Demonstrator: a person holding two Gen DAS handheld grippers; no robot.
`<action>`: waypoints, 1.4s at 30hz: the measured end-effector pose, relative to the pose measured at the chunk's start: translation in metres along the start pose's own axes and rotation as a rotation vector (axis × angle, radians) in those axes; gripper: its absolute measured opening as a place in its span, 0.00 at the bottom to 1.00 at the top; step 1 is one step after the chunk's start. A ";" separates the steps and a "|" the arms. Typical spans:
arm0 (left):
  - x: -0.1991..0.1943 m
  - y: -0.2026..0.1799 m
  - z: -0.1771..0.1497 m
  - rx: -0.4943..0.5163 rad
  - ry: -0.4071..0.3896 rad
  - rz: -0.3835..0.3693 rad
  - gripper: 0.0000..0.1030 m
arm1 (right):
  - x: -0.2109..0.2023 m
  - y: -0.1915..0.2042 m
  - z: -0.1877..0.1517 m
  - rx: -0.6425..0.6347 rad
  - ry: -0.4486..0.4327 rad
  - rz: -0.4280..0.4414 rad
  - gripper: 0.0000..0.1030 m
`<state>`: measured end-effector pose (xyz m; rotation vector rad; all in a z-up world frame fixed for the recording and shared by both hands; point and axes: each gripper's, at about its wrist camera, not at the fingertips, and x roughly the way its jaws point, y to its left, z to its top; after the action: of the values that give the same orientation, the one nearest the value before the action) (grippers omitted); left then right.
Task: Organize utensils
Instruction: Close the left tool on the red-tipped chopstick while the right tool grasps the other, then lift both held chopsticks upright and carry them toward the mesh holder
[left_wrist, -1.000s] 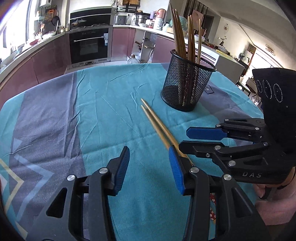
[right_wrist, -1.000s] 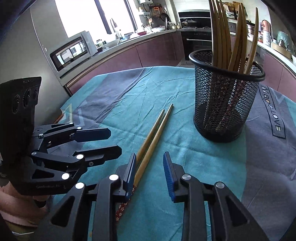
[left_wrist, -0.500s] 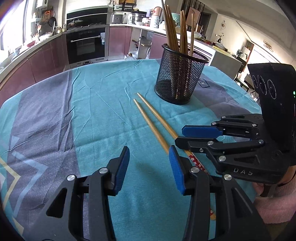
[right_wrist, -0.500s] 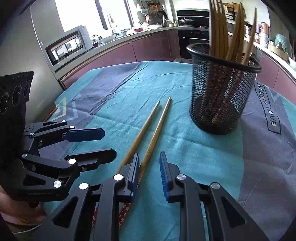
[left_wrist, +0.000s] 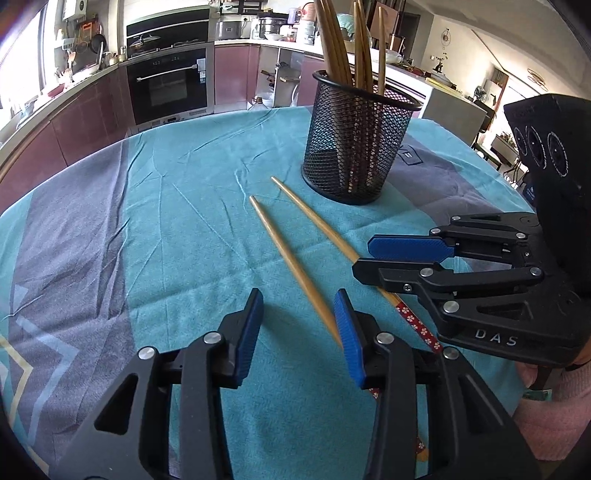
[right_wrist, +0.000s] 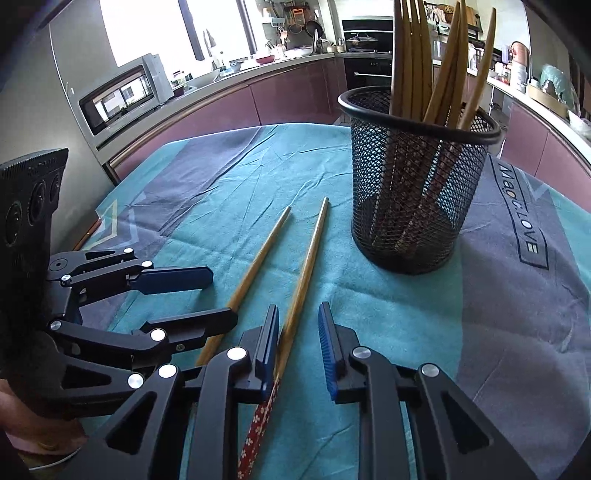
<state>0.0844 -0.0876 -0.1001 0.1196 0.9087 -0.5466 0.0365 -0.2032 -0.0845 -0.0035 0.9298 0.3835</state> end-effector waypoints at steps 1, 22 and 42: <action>0.001 0.000 0.001 -0.001 0.001 0.006 0.34 | 0.001 0.000 0.001 -0.003 0.000 -0.003 0.20; 0.007 0.015 0.009 -0.015 0.011 0.040 0.15 | 0.015 0.006 0.013 -0.034 -0.012 -0.051 0.15; 0.009 0.018 0.009 -0.062 -0.001 0.056 0.07 | 0.011 0.004 0.015 -0.008 -0.033 -0.039 0.05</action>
<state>0.1042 -0.0788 -0.1034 0.0884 0.9178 -0.4664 0.0527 -0.1929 -0.0839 -0.0225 0.8942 0.3498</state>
